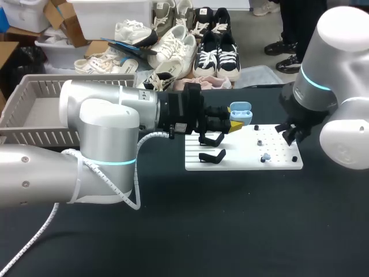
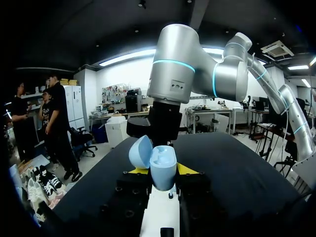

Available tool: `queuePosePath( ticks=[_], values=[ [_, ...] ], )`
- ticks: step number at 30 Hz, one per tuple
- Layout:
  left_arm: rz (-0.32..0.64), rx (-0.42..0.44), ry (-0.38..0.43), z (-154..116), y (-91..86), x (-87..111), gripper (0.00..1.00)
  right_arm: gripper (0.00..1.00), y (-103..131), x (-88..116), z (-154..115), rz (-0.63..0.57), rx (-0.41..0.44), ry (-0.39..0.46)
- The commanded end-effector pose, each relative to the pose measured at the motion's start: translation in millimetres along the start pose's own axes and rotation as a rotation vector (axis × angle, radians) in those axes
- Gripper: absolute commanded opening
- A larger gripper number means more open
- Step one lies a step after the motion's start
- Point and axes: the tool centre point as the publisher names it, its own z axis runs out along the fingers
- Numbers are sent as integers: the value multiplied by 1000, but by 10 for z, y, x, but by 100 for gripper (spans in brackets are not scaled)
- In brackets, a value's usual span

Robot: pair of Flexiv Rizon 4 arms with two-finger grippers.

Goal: Pick up each earbud case from the left stands, insert the matching earbuds, close the lid, and place the case in the box.

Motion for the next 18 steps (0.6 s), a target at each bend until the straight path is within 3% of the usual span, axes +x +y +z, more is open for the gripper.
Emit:
queuePosePath(
  ticks=[1, 18],
  values=[
    [1, -5, -2, -4, -12, 4, 0, 29, 18, 15, -14, 3, 3, 0],
    [1, -5, -2, -4, -12, 4, 0, 25, 24, 43, -13, 8, 4, 8]
  ],
)
